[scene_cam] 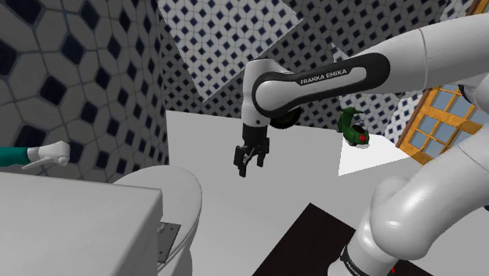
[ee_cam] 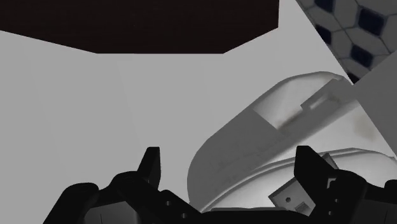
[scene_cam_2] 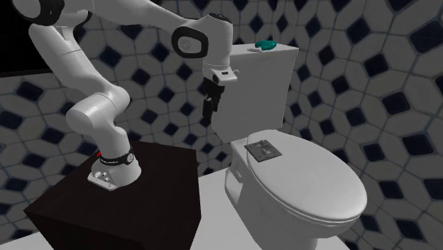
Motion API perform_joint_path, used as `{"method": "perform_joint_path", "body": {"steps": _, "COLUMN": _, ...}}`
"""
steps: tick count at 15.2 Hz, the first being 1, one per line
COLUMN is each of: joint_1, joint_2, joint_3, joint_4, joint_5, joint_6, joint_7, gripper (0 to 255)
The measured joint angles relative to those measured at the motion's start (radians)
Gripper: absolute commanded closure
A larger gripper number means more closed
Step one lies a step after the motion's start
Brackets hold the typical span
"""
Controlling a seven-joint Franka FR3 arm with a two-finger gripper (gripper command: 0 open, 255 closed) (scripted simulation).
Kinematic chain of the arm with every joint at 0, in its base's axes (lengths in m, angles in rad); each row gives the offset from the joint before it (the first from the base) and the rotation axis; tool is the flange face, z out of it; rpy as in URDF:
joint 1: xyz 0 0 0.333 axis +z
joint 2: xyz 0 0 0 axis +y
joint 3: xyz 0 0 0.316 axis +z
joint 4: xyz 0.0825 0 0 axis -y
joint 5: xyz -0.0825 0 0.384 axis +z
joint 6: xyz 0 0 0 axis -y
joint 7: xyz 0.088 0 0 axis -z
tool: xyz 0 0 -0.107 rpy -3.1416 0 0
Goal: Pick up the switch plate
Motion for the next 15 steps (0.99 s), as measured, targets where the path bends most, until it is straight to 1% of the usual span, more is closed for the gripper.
{"method": "perform_joint_path", "body": {"steps": 2, "joint_1": 0.008, "joint_2": 0.054, "joint_3": 0.02, "joint_4": 0.002, "joint_5": 0.007, "joint_6": 0.055, "joint_7": 0.025, "gripper": 0}}
{"method": "perform_joint_path", "body": {"steps": 5, "joint_1": 0.017, "joint_2": 0.166, "joint_3": 0.049, "joint_4": 0.045, "joint_5": 0.005, "joint_6": 0.13, "joint_7": 0.067, "gripper": 0}}
{"method": "perform_joint_path", "body": {"steps": 7, "joint_1": 0.025, "joint_2": 0.224, "joint_3": 0.066, "joint_4": 0.073, "joint_5": 0.002, "joint_6": 0.163, "joint_7": 0.096, "gripper": 0}}
{"method": "perform_joint_path", "body": {"steps": 10, "joint_1": 0.033, "joint_2": 0.348, "joint_3": 0.085, "joint_4": 0.133, "joint_5": -0.018, "joint_6": 0.231, "joint_7": 0.138, "gripper": 0}}
{"method": "perform_joint_path", "body": {"steps": 15, "joint_1": 0.063, "joint_2": 0.538, "joint_3": 0.108, "joint_4": 0.249, "joint_5": -0.061, "joint_6": 0.312, "joint_7": 0.223, "gripper": 0}}
